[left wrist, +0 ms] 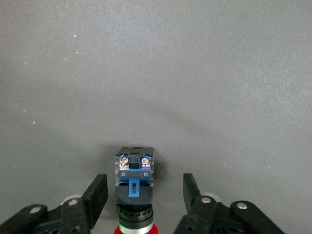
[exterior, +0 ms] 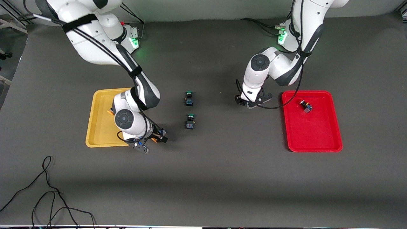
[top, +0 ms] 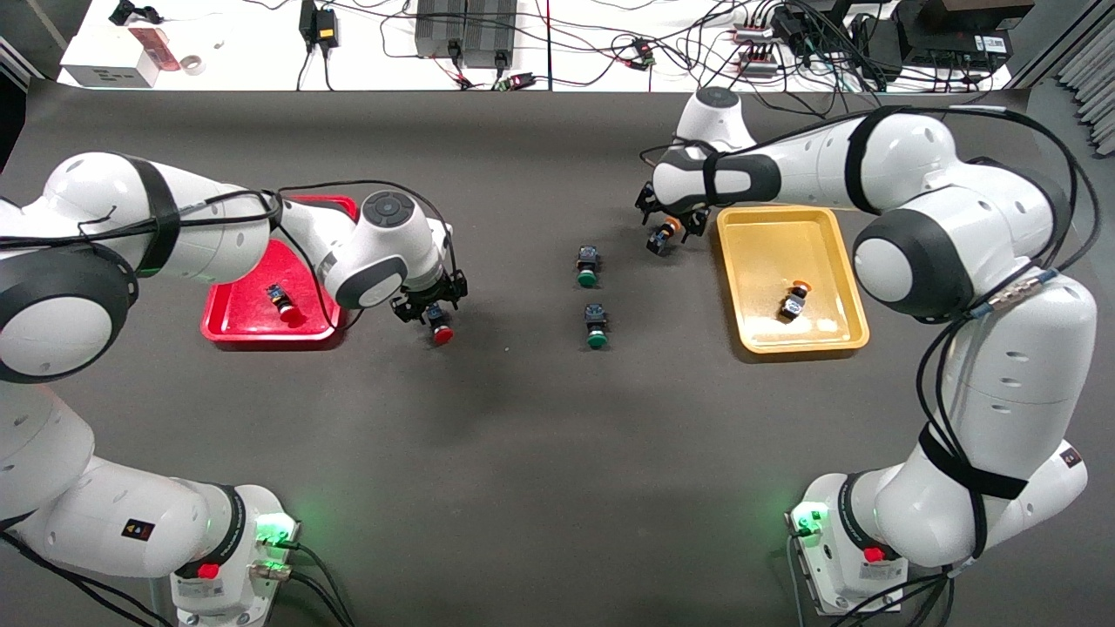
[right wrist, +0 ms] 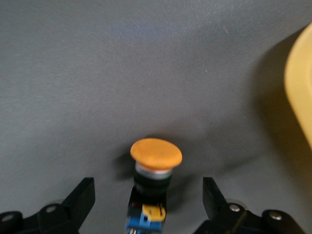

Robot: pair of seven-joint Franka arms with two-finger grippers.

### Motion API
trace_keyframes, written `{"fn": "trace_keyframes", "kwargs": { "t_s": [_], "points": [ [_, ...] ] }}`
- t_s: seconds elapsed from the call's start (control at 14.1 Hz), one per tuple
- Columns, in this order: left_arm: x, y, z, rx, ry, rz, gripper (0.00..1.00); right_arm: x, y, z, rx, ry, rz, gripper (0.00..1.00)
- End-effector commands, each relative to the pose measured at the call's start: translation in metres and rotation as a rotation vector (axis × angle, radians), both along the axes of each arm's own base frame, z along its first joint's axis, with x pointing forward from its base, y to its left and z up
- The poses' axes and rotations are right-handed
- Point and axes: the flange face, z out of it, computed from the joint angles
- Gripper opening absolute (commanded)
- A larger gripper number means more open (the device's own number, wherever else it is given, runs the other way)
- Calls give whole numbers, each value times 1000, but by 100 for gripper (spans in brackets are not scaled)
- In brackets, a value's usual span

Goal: Place red and yellow buttons in trays
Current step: 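Release yellow button in yellow tray with the right gripper while the left gripper releases red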

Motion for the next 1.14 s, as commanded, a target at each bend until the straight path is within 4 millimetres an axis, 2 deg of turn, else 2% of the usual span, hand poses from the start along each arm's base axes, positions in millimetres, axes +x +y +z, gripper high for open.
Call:
{"fn": "trace_keyframes", "kwargs": {
  "t_s": [0.0, 0.07, 0.14, 0.28, 0.35, 0.43, 0.57, 0.71, 0.78, 0.85, 0.92, 0.99, 1.06],
  "points": [
    [-12, 8, 6, 6, -37, -17, 51, 4, 3, 0, 3, -12, -29, 35],
    [-13, 9, 6, 8, -37, -20, 44, 4, 1, 0, 3, -9, -29, 20],
    [-13, 9, 5, 8, -36, -21, 38, 5, -1, 4, 7, -10, -25, 16],
    [-13, 9, 6, 15, -39, -33, 18, 7, -1, 16, 10, -6, -25, 3],
    [-8, 9, 11, 22, -42, -31, 15, 8, -1, 31, 12, -10, -23, 1],
    [-1, 7, 22, 49, -42, -27, 15, 10, -7, 49, 10, -1, -29, 0],
    [21, 6, 52, 165, -1, -36, 15, 16, -33, 92, 10, 12, -15, 0],
    [51, 3, 93, 250, 51, -92, 15, 18, -72, 133, 8, 34, 12, 0],
    [69, 13, 111, 268, 86, -102, 15, 19, -95, 150, 4, 38, 21, 0],
    [89, 36, 125, 264, 131, -127, 15, 17, -118, 157, -4, 41, 41, 0],
    [107, 63, 139, 235, 166, -169, 15, 13, -145, 157, -10, 40, 72, 0],
    [124, 100, 148, 200, 192, -210, 15, 8, -168, 147, -12, 43, 110, 0],
    [139, 139, 149, 168, 208, -257, 16, 2, -191, 133, -1, 37, 125, 0]
  ]
}}
